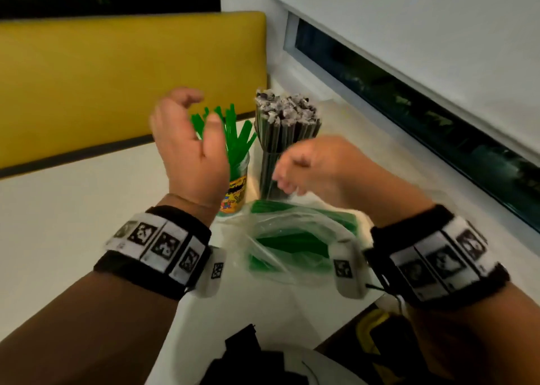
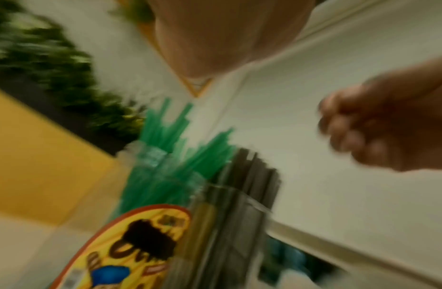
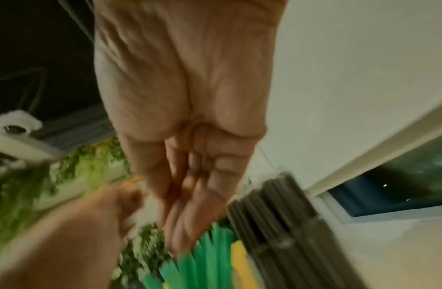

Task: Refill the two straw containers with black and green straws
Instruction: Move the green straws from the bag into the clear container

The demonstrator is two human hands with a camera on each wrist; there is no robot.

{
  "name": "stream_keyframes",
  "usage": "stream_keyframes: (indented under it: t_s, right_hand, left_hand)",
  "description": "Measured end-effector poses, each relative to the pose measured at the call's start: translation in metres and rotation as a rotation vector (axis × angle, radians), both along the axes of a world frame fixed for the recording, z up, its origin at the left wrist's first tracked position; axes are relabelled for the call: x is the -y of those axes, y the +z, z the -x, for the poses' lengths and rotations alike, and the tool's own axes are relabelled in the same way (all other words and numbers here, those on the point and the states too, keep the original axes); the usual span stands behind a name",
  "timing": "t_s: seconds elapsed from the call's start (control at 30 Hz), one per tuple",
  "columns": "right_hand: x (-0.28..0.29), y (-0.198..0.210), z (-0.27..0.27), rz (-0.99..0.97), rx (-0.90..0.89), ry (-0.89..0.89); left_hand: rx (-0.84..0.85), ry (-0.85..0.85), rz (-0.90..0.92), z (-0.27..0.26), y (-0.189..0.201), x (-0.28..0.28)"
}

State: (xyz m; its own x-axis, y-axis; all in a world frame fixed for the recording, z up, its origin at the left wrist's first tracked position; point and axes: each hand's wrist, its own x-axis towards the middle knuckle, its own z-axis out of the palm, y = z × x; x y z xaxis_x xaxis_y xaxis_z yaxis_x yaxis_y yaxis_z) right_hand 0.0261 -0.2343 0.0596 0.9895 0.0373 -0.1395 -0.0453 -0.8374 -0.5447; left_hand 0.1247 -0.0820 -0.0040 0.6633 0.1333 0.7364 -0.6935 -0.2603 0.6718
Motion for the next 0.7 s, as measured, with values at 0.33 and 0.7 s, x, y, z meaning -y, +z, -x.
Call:
stream_keyframes:
  t_s: [0.33, 0.7]
  right_hand:
    - [0.014, -0.190, 0.035, 0.430, -0.036, -0.061]
    - [0.005, -0.192, 0.049, 0.460, 0.075, 0.094]
  left_hand:
    - [-0.502, -0.561, -1.056, 0.048, -0.130, 0.042]
    - [-0.729, -0.600, -1.412, 0.015, -0.137, 0.033]
